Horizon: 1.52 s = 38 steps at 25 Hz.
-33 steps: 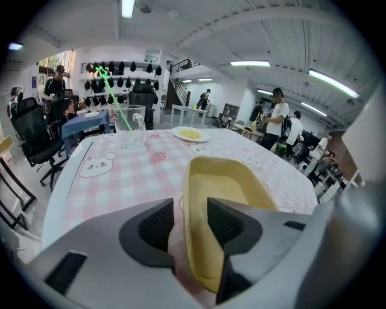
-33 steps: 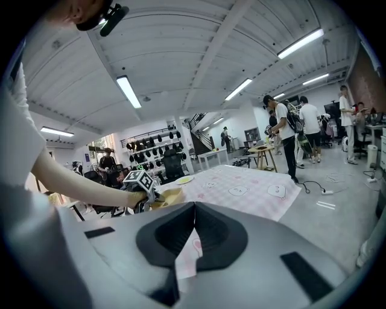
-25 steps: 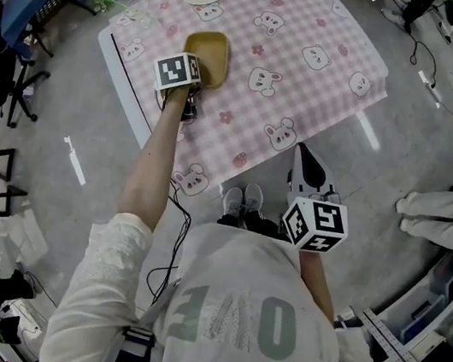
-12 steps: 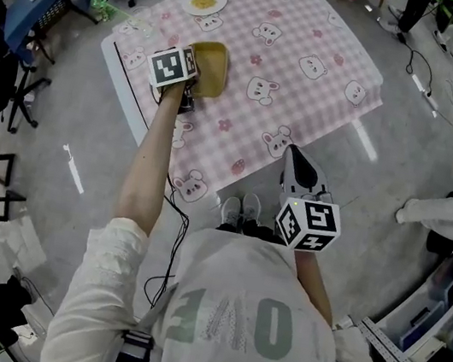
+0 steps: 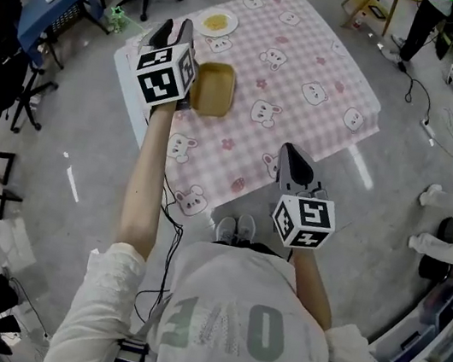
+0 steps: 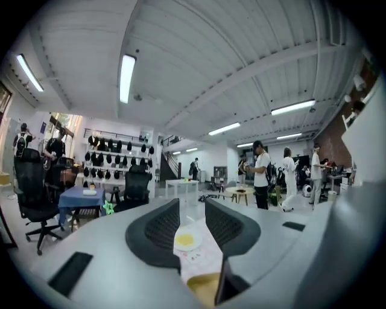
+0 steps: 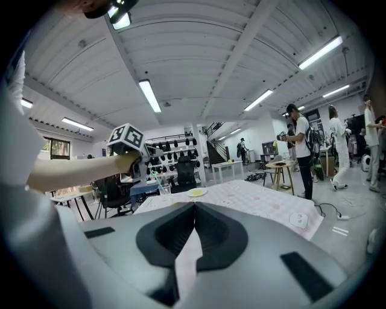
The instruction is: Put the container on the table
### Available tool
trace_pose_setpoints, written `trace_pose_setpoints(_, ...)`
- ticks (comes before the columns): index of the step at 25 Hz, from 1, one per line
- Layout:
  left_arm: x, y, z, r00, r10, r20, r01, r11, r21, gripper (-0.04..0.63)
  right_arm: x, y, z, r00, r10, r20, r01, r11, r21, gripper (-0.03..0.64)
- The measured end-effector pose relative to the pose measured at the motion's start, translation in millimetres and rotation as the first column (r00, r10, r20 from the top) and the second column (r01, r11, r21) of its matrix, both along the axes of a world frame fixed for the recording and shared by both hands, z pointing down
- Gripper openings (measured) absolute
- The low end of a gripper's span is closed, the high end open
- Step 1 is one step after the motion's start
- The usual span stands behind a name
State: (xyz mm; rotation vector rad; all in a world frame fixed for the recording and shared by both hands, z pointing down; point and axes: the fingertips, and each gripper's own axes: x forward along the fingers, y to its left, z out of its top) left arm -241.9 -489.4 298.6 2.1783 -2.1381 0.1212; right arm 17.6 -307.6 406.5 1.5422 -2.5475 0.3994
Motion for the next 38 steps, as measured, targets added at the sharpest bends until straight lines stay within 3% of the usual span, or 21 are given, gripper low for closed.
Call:
trace_pose_setpoints(5, 27.2, 67.9, -38.3, 0.999, 0.047, 0.004, -0.047, 0.99, 0.134, 0.147, -3.7, -15.9, -15.1, 1.0, -0.012, -0.004, 0.012, 0.999, 0.031, 0.029)
trace_pose_setpoints(10, 68.5, 139.2, -29.2, 0.997, 0.059, 0.044, -0.067, 0.973, 0.219, 0.04, -7.2, -17.8, -23.2, 1.0, -0.024, 0.0, 0.024, 0.998, 0.056, 0.029)
trace_pose_setpoints(12, 84.9, 157.6, -13.1, 0.994, 0.076, 0.074, -0.09, 0.973, 0.211, 0.034, -7.4, -16.9, -22.9, 1.0, -0.028, 0.009, 0.027, 0.997, 0.066, 0.029)
trace_pose_setpoints(15, 101.6, 173.4, 15.4, 0.994, 0.107, 0.028, -0.111, 0.98, 0.167, 0.032, -6.3, -17.4, -20.6, 0.999, -0.034, 0.021, 0.033, 0.997, 0.076, 0.029)
trace_pose_setpoints(19, 93.7, 178.5, 32.2, 0.992, 0.126, 0.001, -0.126, 0.984, 0.125, 0.032, -21.3, -18.3, -23.7, 0.999, -0.041, 0.012, 0.04, 0.997, 0.064, 0.029)
trace_pose_setpoints(27, 104.2, 169.6, 30.2, 0.997, 0.077, -0.001, -0.077, 0.992, 0.099, 0.031, 6.2, -27.0, -29.1, 0.999, -0.046, 0.01, 0.045, 0.998, 0.045, 0.028)
trace_pose_setpoints(38, 83.0, 179.1, 47.9, 0.998, 0.057, -0.005, -0.056, 0.996, 0.069, 0.031, -11.4, -22.2, -20.6, 0.998, -0.063, 0.012, 0.063, 0.997, 0.045, 0.029)
